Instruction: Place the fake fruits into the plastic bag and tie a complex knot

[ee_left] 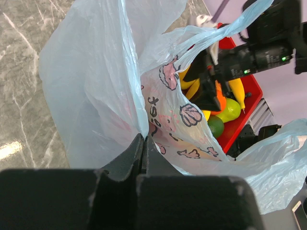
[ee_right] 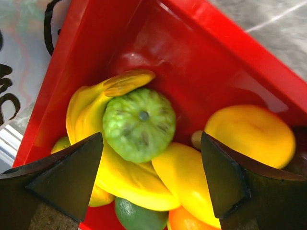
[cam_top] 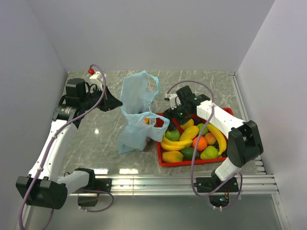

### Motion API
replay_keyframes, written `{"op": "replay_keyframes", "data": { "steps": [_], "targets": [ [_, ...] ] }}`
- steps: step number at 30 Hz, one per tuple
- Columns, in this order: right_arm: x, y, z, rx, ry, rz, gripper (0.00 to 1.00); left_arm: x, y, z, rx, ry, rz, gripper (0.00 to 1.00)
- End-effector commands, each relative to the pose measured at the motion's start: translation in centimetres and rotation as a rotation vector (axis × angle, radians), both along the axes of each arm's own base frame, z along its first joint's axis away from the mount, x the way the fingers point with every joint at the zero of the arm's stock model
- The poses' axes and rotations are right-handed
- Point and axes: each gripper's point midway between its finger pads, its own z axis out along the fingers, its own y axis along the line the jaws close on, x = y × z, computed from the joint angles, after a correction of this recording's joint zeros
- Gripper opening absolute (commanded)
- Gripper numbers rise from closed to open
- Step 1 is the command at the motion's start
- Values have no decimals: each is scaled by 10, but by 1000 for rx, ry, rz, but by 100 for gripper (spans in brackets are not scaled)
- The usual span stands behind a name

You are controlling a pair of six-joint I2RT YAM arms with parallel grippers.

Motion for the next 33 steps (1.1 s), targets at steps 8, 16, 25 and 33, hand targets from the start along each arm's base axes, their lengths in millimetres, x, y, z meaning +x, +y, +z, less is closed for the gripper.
{"op": "replay_keyframes", "data": {
  "steps": [8,16,25,33],
  "targets": [
    [-11,11,-44,-59,115,43,89,1,2,8,0,-38,1,0],
    [-20,17,-41,-39,176,82,79,0,2,6,5,-38,0,0],
    [25,3,90,183,-111,-12,54,0,0,9,3,-53,-20,0],
    [46,34,259,486,-538,25,56,-1,0,8,4,-57,-28,0]
  ]
}}
